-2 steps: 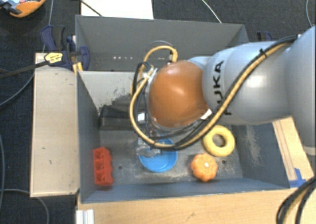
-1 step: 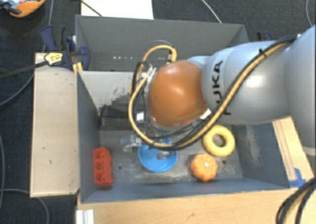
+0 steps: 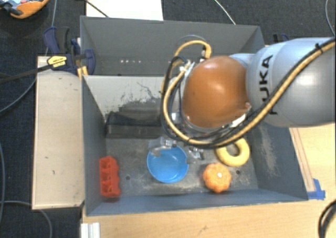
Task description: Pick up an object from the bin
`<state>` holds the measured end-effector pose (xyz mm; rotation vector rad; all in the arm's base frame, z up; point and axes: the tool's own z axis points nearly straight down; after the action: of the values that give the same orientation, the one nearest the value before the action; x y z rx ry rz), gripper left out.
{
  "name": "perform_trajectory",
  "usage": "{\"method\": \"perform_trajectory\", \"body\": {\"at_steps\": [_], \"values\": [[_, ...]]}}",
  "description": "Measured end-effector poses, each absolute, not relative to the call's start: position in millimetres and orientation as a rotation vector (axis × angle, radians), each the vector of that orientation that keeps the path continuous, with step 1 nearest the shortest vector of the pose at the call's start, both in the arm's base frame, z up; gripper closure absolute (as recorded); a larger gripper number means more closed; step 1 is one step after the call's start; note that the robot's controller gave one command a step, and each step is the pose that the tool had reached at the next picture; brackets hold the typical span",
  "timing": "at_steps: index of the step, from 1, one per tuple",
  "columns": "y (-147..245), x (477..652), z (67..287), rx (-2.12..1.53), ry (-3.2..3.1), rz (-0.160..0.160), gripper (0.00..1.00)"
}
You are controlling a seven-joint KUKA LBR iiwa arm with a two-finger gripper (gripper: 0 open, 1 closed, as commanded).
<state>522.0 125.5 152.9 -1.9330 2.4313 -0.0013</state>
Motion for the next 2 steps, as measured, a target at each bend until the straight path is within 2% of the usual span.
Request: {"method": "perform_trajectory", "body": {"at_steps": [1, 2], "values": [[178, 508.6, 117, -2.014, 2.364, 0.003, 0.0], [188, 593.8, 98, -2.194, 2.191, -0.002, 0.0]]}}
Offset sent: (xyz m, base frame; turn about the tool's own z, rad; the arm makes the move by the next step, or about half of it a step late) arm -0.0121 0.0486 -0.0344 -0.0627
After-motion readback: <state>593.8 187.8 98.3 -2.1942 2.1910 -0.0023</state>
